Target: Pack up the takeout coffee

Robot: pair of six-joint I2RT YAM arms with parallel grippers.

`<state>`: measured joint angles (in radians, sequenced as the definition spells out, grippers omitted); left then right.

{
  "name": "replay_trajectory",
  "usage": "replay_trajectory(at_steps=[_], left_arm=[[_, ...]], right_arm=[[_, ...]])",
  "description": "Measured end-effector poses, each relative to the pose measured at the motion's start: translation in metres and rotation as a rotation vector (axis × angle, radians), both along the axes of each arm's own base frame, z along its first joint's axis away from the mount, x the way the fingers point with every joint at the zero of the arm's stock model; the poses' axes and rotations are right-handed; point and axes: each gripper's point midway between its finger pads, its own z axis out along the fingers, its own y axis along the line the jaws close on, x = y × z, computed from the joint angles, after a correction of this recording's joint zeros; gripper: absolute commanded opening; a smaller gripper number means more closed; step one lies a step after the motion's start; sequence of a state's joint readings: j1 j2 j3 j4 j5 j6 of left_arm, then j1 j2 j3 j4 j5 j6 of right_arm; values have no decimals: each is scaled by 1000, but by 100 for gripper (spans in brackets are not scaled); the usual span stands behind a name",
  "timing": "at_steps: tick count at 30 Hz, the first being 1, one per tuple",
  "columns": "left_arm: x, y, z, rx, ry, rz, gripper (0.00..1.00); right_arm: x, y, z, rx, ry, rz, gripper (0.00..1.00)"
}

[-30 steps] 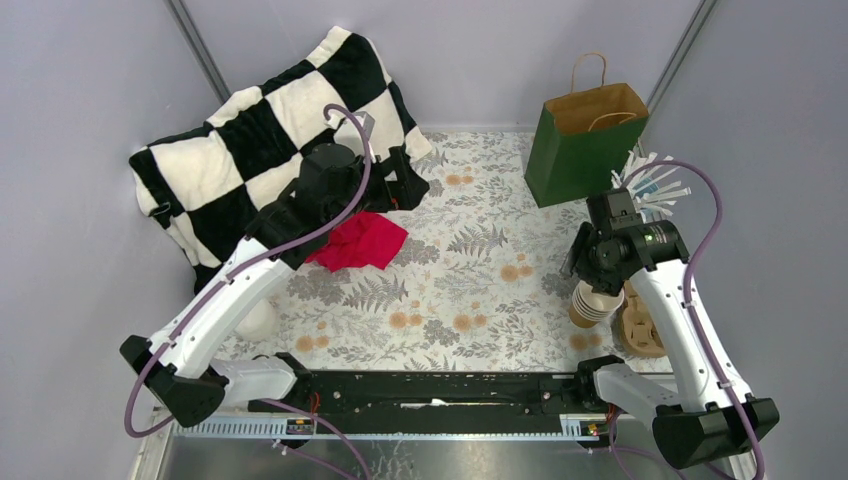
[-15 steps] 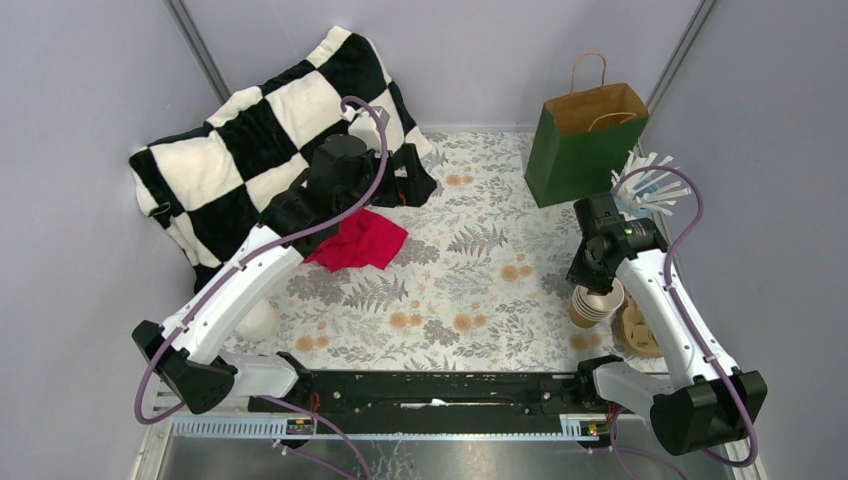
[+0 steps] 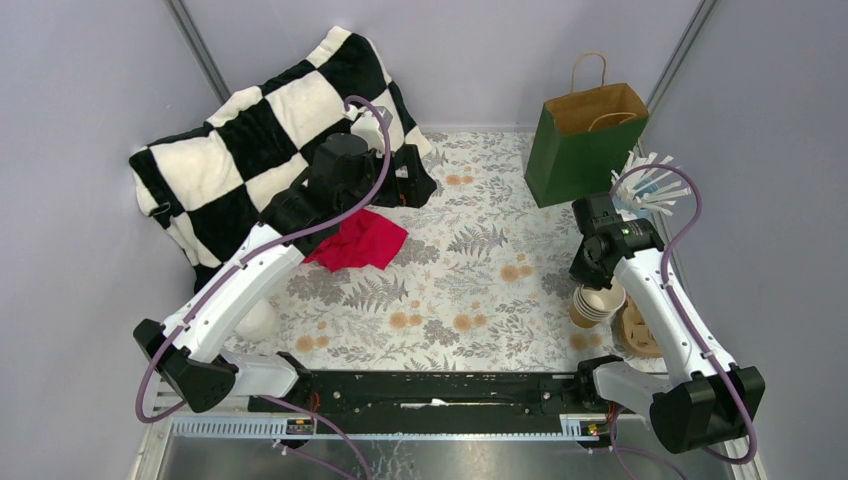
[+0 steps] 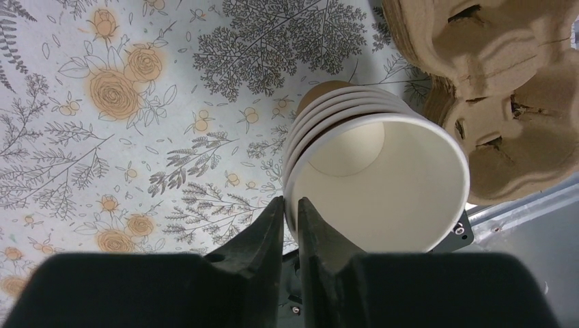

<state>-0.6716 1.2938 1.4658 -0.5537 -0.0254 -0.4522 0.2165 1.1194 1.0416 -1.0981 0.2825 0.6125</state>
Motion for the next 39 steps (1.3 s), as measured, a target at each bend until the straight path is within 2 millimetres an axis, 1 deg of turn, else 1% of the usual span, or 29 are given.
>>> replay_trajectory(at_steps=[9,13,16,24,26,28,30,32,34,35,36,37,39], left_arm=[[1,0,-2,4,5,0,99],[2,-2,-4,8,11,0,99],[3,-2,-5,9,13,1,99],[3,-3,-5,2,18,4,99],[3,-3,-5,-1,17,5,99],[4,-3,-5,0,16,10,99],[5,-2,-5,2,14,18,99],[6,0,-5,4,12,30,99],[8,2,-5,5,11,45,99],[9,3,-4,7,8,55,99],[10,4,-4,7,7,62,99],[10,6,-4,7,5,74,99],[11,11,-2,7,-2,101,99]], right_arm=[[3,-3,1,-19,-13,-2,0],[2,-4,2,-23,-10,-1,0],[0,-5,9,-24,-8,2,0],[5,-4,50,-14,-72,16,0],[4,-5,60,-21,-73,35,0],[5,-5,73,-33,-74,64,0],[13,-4,96,-62,-97,115,0],[25,3,119,-79,-149,178,0],[40,19,142,-100,-216,277,0],[44,27,146,-102,-230,321,0],[48,41,148,-108,-240,387,0],[51,56,146,-110,-239,455,0],[56,91,131,-95,-218,593,0]])
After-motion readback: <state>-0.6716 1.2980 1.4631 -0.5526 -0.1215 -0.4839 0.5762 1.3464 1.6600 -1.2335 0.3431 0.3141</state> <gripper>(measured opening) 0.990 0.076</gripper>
